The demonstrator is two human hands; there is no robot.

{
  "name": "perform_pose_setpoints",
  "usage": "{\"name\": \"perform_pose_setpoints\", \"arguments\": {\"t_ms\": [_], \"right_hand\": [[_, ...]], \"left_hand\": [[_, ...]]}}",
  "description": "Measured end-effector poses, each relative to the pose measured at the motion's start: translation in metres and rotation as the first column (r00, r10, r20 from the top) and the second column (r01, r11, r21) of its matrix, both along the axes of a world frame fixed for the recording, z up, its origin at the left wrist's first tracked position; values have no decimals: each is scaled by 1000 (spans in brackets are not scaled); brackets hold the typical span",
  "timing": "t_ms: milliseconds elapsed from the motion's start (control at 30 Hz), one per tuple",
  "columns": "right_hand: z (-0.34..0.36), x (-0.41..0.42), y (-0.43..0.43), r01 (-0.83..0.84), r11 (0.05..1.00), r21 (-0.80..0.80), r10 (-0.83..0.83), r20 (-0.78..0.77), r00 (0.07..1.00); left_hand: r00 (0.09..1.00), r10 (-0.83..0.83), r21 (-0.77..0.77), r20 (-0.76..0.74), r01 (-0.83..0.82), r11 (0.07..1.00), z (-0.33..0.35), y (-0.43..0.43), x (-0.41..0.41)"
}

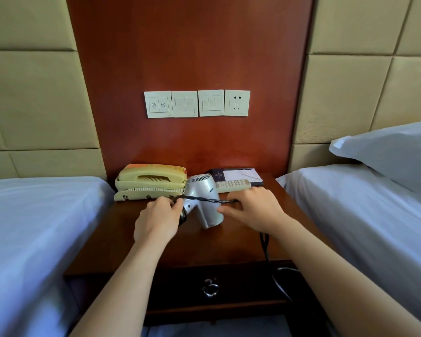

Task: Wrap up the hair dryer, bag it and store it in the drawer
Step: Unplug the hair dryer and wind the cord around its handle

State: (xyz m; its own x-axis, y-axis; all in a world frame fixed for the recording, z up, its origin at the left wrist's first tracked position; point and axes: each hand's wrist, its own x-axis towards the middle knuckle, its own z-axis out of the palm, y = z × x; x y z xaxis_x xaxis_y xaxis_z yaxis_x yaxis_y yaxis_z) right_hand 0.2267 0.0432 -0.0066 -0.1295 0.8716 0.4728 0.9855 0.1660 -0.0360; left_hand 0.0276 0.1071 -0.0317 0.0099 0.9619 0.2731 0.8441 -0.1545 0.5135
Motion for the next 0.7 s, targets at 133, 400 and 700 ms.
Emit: {"name": "perform_pose_setpoints", "arguments": {"t_ms": [133,400,700], "right_hand": [[-17,23,1,-42,966,254,7,135,991],[-14,50,3,102,950,294,-166,202,965],[82,44,38,-78,854,515,-14,173,985]], "left_hand": [[1000,0,4,17,0,1000,5,0,-10],[999,-18,-6,36,19,1000,18,-2,-14],[962,-108,-104,250,138,985,32,-5,-15]]}}
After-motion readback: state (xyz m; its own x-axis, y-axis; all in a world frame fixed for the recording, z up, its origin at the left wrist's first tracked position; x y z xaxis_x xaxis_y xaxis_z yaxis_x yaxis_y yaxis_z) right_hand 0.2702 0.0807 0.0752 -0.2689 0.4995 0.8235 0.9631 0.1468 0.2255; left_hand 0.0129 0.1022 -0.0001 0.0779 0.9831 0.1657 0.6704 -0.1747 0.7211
